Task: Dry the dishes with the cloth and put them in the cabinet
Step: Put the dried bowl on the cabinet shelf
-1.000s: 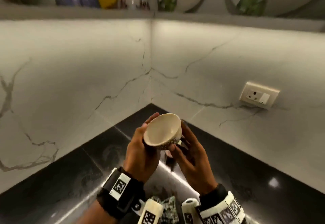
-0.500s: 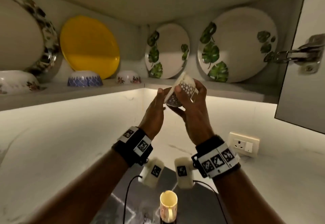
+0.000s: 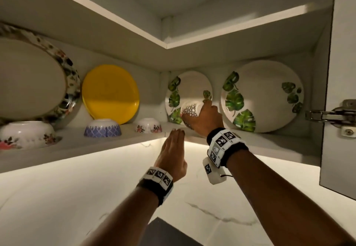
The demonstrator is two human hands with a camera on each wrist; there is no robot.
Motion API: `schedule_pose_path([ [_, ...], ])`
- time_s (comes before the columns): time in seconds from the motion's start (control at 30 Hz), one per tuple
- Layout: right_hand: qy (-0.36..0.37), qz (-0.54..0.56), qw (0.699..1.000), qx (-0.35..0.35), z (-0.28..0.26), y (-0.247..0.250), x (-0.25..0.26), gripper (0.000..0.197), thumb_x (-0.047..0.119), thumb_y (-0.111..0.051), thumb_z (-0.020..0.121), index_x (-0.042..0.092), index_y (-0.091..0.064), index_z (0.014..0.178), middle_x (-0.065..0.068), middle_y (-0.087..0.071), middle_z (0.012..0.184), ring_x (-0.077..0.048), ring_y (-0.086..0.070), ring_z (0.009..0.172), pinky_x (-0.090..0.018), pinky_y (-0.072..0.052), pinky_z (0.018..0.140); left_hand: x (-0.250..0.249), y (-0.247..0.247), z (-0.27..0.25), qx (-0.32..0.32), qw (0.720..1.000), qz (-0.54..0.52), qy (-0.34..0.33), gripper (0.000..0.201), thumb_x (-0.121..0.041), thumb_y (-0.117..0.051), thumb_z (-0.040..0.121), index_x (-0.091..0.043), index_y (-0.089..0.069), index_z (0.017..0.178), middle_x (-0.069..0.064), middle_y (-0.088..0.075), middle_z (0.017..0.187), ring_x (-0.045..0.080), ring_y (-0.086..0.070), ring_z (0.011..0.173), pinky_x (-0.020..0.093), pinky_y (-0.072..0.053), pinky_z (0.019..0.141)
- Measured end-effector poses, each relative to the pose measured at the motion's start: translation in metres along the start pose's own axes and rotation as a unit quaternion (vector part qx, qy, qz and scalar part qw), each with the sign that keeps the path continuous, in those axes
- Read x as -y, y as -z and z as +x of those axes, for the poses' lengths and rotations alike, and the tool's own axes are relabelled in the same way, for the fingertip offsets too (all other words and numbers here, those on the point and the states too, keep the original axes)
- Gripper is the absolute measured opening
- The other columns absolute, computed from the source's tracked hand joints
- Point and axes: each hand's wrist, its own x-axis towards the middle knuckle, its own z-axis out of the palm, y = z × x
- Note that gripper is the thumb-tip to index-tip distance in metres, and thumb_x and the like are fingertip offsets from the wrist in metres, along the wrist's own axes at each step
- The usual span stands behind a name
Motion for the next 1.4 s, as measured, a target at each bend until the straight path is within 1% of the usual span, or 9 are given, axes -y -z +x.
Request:
schedule_pose_path([
  [0.1,-0.041,-0.05,0.998,0.007,0.009,-0.016,-0.006,0.113,0.066,-0.076,0.073,0.006,-0.022,0.153,-0.019,-0.04,0.148,-0.042,-0.042,0.134,-0.045,-0.039,0.11,0.003,-0.005,-0.003,-0.009,0.999,-0.032,0.001,0.097,-0.019,-0.064,0.085,-0.004,-0.005,0.16,0.015,-0.008,0.168,0.029,-0.008,0.157,0.033,-0.013,0.126],
  [0.2,-0.056,-0.061,0.997,0.006,0.013,-0.025,-0.012,0.104,0.064,-0.075,0.075,0.011,-0.027,0.15,-0.019,-0.042,0.145,-0.042,-0.041,0.133,-0.045,-0.039,0.108,0.004,-0.009,-0.002,-0.024,0.998,-0.049,0.014,0.095,-0.02,-0.067,0.083,-0.009,-0.011,0.159,0.011,-0.014,0.166,0.027,-0.015,0.155,0.036,-0.028,0.123],
  [0.47,-0.077,-0.087,0.992,0.047,0.021,-0.036,-0.017,0.094,0.065,-0.076,0.073,0.01,-0.04,0.14,-0.015,-0.049,0.141,-0.038,-0.041,0.133,-0.044,-0.041,0.103,0.0,-0.023,0.001,-0.051,0.997,-0.038,0.041,0.098,-0.025,-0.071,0.08,-0.012,-0.011,0.157,0.009,-0.018,0.164,0.025,-0.019,0.154,0.032,-0.032,0.118],
  [0.77,-0.073,-0.12,0.985,0.098,0.028,-0.041,-0.021,0.086,0.072,-0.066,0.077,0.009,-0.052,0.134,-0.012,-0.055,0.138,-0.038,-0.047,0.129,-0.043,-0.039,0.103,-0.001,-0.02,0.0,-0.06,0.996,-0.052,0.036,0.095,-0.018,-0.072,0.079,-0.009,-0.017,0.156,0.01,-0.023,0.163,0.026,-0.023,0.152,0.027,-0.02,0.117],
  [0.9,-0.075,-0.128,0.984,0.101,0.031,-0.046,-0.022,0.086,0.076,-0.063,0.076,0.011,-0.054,0.132,-0.012,-0.058,0.136,-0.038,-0.049,0.128,-0.046,-0.038,0.104,0.0,-0.017,0.002,-0.072,0.993,-0.092,0.021,0.09,-0.007,-0.069,0.075,-0.009,-0.025,0.153,0.01,-0.031,0.158,0.025,-0.028,0.149,0.032,-0.028,0.123],
  [1.07,-0.071,-0.14,0.982,0.109,0.034,-0.046,-0.024,0.08,0.073,-0.063,0.079,0.012,-0.056,0.129,-0.011,-0.059,0.134,-0.038,-0.049,0.127,-0.046,-0.037,0.103,-0.002,-0.008,0.001,-0.073,0.991,-0.111,0.015,0.086,-0.002,-0.067,0.076,-0.01,-0.028,0.151,0.008,-0.034,0.155,0.022,-0.031,0.146,0.012,-0.005,0.116],
  [1.17,-0.073,-0.146,0.98,0.112,0.033,-0.044,-0.022,0.075,0.07,-0.066,0.08,0.012,-0.059,0.126,-0.012,-0.06,0.134,-0.037,-0.05,0.128,-0.044,-0.036,0.103,-0.003,-0.005,0.001,-0.065,0.993,-0.101,0.011,0.085,-0.004,-0.066,0.079,-0.005,-0.026,0.154,0.012,-0.034,0.156,0.025,-0.029,0.147,0.006,0.005,0.112],
  [1.27,-0.076,-0.143,0.98,0.115,0.032,-0.042,-0.021,0.078,0.072,-0.066,0.079,0.012,-0.057,0.128,-0.012,-0.059,0.136,-0.036,-0.05,0.128,-0.045,-0.035,0.105,-0.001,-0.001,0.0,-0.048,0.995,-0.084,0.009,0.085,-0.006,-0.064,0.08,-0.004,-0.025,0.155,0.014,-0.032,0.158,0.026,-0.026,0.149,0.014,0.004,0.117],
  [1.4,-0.085,-0.14,0.981,0.108,0.033,-0.044,-0.023,0.086,0.081,-0.064,0.071,0.014,-0.059,0.125,-0.012,-0.061,0.133,-0.037,-0.05,0.126,-0.049,-0.035,0.104,0.003,0.008,0.001,-0.006,0.996,-0.086,-0.006,0.084,-0.007,-0.064,0.083,-0.006,-0.023,0.157,0.013,-0.03,0.162,0.027,-0.025,0.152,0.034,-0.018,0.126],
])
